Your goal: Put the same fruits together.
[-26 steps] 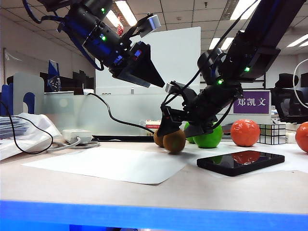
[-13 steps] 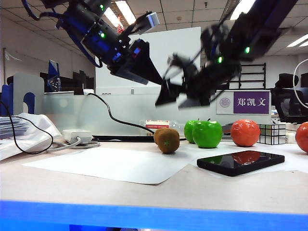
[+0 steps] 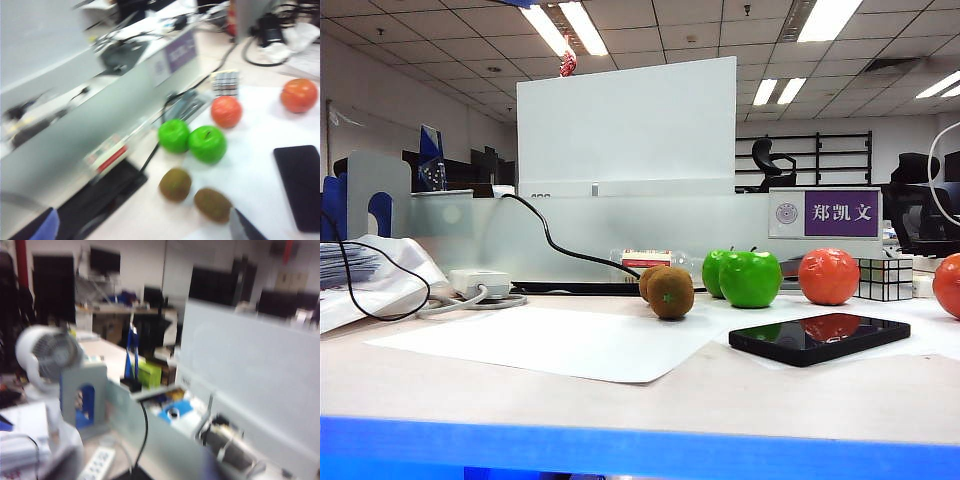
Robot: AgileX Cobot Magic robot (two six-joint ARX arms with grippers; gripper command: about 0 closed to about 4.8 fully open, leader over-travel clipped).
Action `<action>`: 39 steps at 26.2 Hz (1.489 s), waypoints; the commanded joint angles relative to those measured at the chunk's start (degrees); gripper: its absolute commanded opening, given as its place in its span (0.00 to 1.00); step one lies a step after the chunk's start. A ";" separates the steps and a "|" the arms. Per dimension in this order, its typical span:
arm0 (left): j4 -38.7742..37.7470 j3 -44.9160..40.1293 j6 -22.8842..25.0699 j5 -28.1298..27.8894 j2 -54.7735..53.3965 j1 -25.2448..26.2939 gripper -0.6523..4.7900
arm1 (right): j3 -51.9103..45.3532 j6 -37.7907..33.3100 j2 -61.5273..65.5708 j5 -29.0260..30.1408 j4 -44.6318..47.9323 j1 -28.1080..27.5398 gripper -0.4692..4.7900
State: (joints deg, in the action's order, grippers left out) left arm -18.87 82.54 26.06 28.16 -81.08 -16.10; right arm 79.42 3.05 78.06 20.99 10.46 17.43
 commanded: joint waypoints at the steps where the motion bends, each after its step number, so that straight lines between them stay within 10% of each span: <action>1: -5.95 -0.07 -1.68 0.28 4.07 3.89 0.67 | 0.07 0.17 -6.97 -0.83 -9.07 -0.83 0.09; 14: -9.86 -5.18 -5.27 0.02 24.48 7.48 0.11 | -2.86 -1.42 -32.54 -8.39 -31.30 -0.81 0.08; 25: -15.21 -7.45 -9.68 -7.91 40.98 7.45 0.11 | -8.11 -4.59 -50.82 -12.70 -40.24 -0.76 0.08; 30: -13.07 -14.47 -10.23 -21.42 54.64 7.45 0.11 | -15.15 -6.29 -62.14 -14.97 -45.79 -0.79 0.08; 39: -1.66 -32.94 -24.87 -18.88 71.12 7.45 0.11 | -26.99 -9.75 -77.88 -24.96 -39.21 -0.85 0.08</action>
State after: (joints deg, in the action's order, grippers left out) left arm -22.74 51.31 3.90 8.97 -10.83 -8.62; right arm 52.60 -6.33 0.27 -2.28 -29.69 16.62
